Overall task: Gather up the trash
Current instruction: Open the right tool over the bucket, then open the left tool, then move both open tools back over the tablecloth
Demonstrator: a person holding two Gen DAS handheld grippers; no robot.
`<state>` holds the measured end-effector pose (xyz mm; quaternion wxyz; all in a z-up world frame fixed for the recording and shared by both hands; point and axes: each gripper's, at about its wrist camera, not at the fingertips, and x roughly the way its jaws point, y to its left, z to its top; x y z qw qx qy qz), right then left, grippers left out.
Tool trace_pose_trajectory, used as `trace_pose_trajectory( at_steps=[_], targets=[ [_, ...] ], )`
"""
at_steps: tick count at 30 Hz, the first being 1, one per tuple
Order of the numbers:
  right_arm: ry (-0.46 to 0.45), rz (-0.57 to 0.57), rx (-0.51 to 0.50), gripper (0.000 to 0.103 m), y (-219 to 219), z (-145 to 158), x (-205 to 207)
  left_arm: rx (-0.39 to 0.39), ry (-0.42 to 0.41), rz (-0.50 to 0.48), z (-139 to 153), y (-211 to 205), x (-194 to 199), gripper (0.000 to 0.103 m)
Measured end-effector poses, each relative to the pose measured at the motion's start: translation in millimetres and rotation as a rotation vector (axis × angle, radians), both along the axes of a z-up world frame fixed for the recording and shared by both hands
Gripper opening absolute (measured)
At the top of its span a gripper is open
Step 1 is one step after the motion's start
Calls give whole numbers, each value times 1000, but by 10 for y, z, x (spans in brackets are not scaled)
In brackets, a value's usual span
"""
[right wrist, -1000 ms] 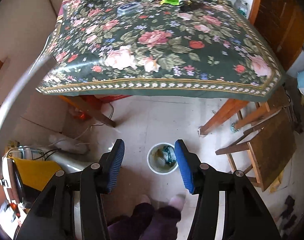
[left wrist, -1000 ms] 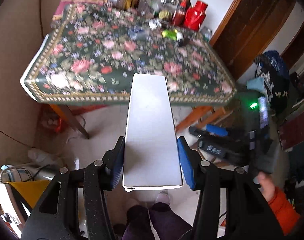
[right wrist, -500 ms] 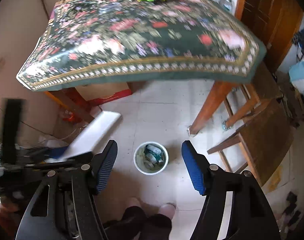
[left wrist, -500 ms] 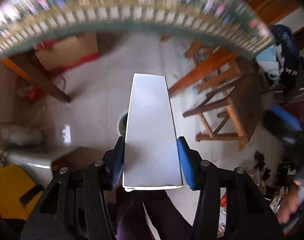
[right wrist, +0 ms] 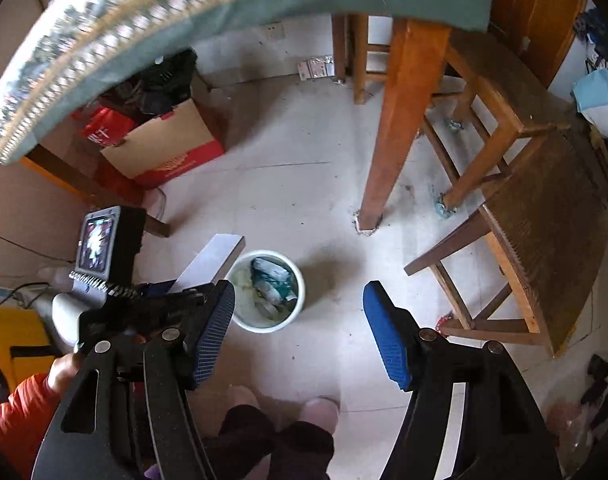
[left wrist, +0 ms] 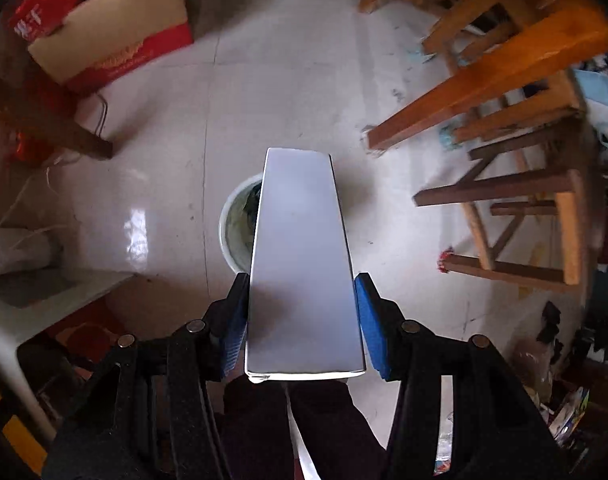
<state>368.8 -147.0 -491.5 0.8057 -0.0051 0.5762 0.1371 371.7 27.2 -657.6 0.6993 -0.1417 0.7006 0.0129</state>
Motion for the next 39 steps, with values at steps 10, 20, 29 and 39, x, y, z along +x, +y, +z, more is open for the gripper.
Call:
trace_pose_trajectory(
  at_steps=[10, 20, 29, 39],
  targets=[
    [12, 0, 8, 63, -38, -161, 15, 8, 97, 5, -430, 35, 94, 52],
    [-41, 41, 27, 63, 119, 625, -51, -25, -33, 19, 940, 125, -162, 52],
    [-158, 83, 33, 63, 408, 1856, -273, 44, -249, -13, 2781, 390, -516, 52],
    [-298, 96, 39, 63, 634, 2882, -566, 87, -528, -11, 4432, 799, -923, 52]
  ],
)
